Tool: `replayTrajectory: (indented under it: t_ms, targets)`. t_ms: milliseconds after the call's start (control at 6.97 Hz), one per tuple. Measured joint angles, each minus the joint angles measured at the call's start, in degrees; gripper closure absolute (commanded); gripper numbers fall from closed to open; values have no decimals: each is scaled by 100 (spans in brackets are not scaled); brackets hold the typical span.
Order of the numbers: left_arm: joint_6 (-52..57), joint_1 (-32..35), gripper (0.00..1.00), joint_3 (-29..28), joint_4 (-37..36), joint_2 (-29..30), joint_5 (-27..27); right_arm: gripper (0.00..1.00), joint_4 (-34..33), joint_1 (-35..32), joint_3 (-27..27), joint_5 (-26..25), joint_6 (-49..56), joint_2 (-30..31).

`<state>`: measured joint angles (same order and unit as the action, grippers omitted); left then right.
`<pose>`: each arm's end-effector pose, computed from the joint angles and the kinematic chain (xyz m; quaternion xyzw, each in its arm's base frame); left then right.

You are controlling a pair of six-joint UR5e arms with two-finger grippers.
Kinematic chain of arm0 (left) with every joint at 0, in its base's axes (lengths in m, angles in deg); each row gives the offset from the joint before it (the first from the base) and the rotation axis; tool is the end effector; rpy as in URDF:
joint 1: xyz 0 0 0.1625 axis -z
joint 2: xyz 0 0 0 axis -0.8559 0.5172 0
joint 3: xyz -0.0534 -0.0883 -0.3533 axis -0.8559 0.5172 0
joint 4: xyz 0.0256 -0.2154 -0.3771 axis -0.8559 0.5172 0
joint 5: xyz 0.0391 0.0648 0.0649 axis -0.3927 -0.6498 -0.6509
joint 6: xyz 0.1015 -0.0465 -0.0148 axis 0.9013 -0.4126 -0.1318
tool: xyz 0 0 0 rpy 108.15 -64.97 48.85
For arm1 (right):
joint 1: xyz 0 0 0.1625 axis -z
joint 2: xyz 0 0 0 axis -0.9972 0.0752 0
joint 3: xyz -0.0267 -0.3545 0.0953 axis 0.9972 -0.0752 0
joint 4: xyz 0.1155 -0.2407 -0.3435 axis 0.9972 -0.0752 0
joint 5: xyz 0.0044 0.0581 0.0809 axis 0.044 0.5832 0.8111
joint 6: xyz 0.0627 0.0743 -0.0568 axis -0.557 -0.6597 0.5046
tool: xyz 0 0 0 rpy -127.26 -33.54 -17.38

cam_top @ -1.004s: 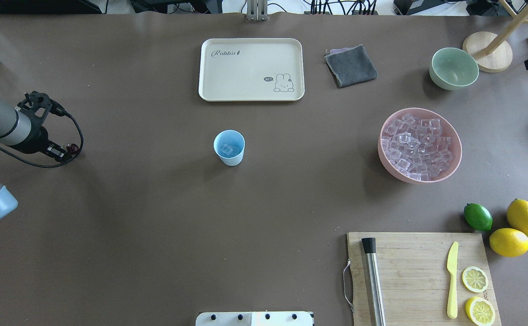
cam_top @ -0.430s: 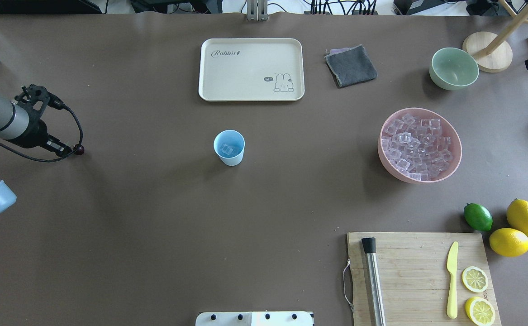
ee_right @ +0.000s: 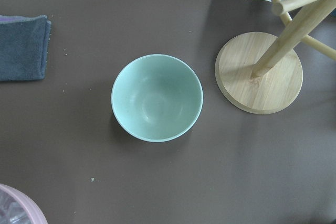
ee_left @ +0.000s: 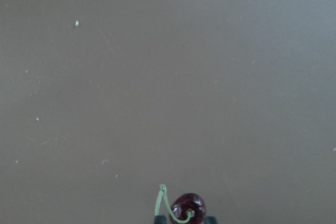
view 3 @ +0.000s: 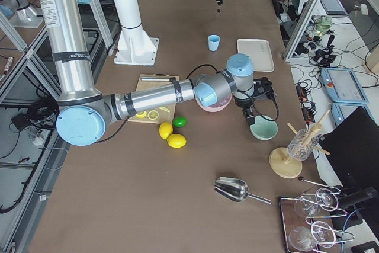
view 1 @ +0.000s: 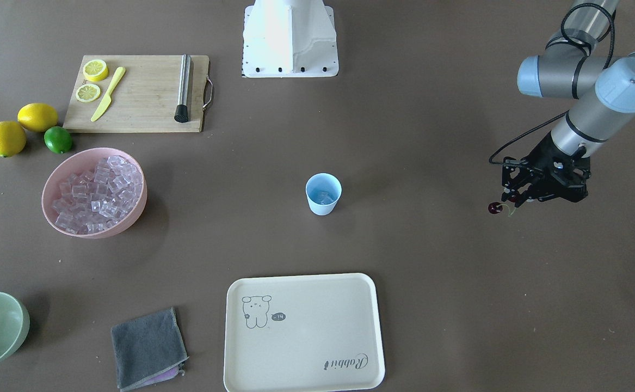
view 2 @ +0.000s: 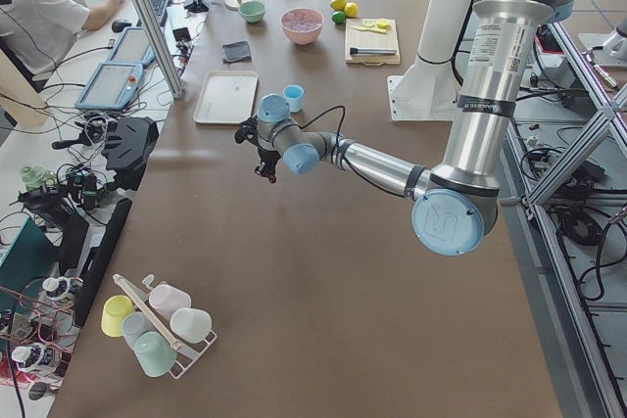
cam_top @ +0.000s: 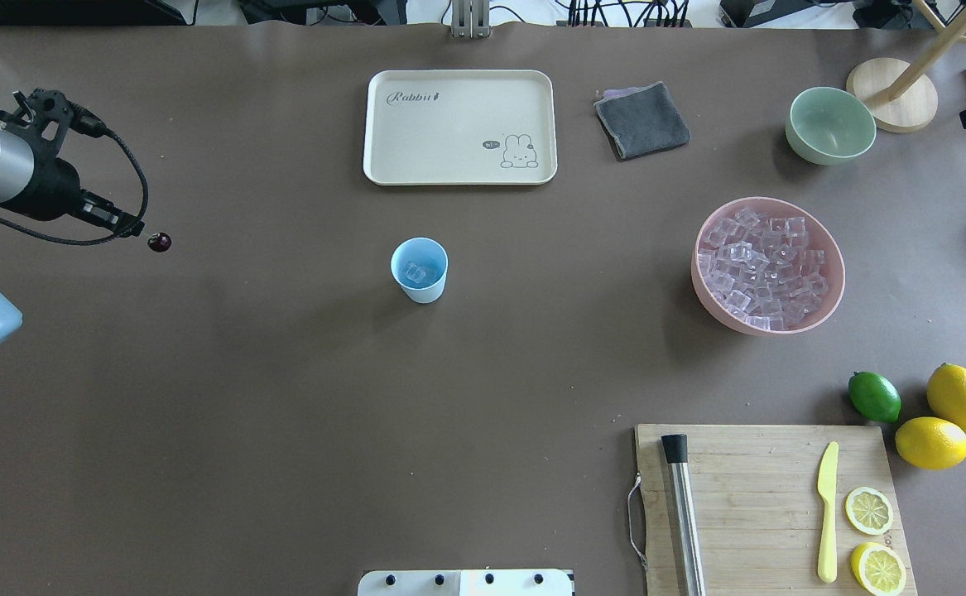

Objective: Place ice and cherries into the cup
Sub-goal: 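Close the left gripper on the cherry stems and lift, then carry the cherries with the left gripper over the light-blue cup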

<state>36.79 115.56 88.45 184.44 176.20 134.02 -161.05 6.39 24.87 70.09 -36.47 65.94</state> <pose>0.2745 -0.5458 0.3739 0.2011 0.4299 0.1589 0.8657 -0.0490 -0.5896 0.4394 0.1751 -0.3787 -0.0463 0.9076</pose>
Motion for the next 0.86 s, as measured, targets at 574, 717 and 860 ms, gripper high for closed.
replayTrajectory:
  t_ms: [574,717,860]
  targets:
    - [-1633,-105,100,528,11,1083,-6,0,14,2,43,29,42,407]
    - [-1975,-331,100,553,13,1334,-177,0,18,2,107,35,45,517]
    - [-2266,-700,100,549,17,1529,-590,0,18,2,141,37,48,579]
